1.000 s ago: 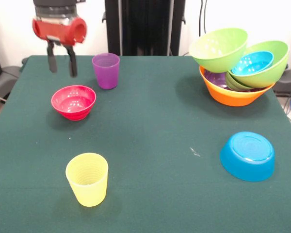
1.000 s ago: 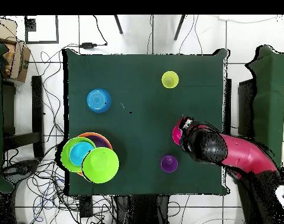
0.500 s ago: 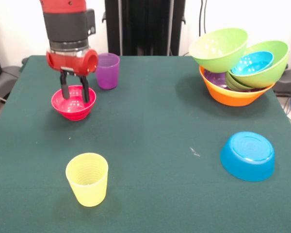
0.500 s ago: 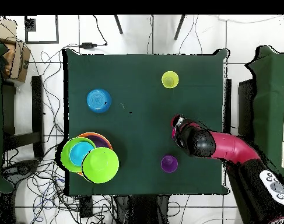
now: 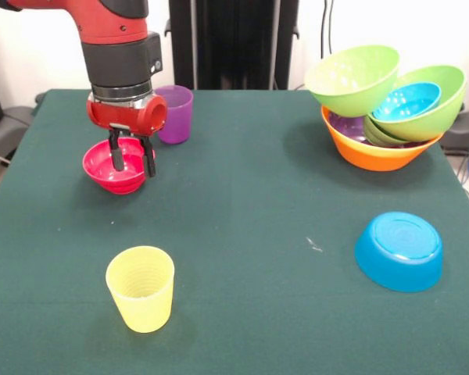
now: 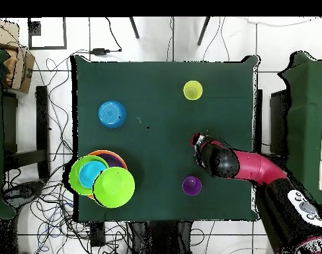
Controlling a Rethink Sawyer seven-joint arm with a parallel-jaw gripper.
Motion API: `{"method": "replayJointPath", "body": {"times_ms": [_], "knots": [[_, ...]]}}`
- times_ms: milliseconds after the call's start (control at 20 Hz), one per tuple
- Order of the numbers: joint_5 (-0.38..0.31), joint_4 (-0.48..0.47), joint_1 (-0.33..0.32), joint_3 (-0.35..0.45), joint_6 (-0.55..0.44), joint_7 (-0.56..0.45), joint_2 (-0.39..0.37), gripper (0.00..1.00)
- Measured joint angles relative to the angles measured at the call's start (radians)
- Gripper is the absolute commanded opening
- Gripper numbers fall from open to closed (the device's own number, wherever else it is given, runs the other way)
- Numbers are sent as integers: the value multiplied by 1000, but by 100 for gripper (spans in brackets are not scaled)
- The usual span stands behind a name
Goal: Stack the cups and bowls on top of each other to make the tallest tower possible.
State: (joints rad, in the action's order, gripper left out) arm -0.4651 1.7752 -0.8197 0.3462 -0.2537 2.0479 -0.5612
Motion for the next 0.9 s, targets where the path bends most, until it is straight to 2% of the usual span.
{"method": "replayJointPath", "body": {"times_ms": [900], "knots": [[0,1,55,-77,66,0,-11,100]]}}
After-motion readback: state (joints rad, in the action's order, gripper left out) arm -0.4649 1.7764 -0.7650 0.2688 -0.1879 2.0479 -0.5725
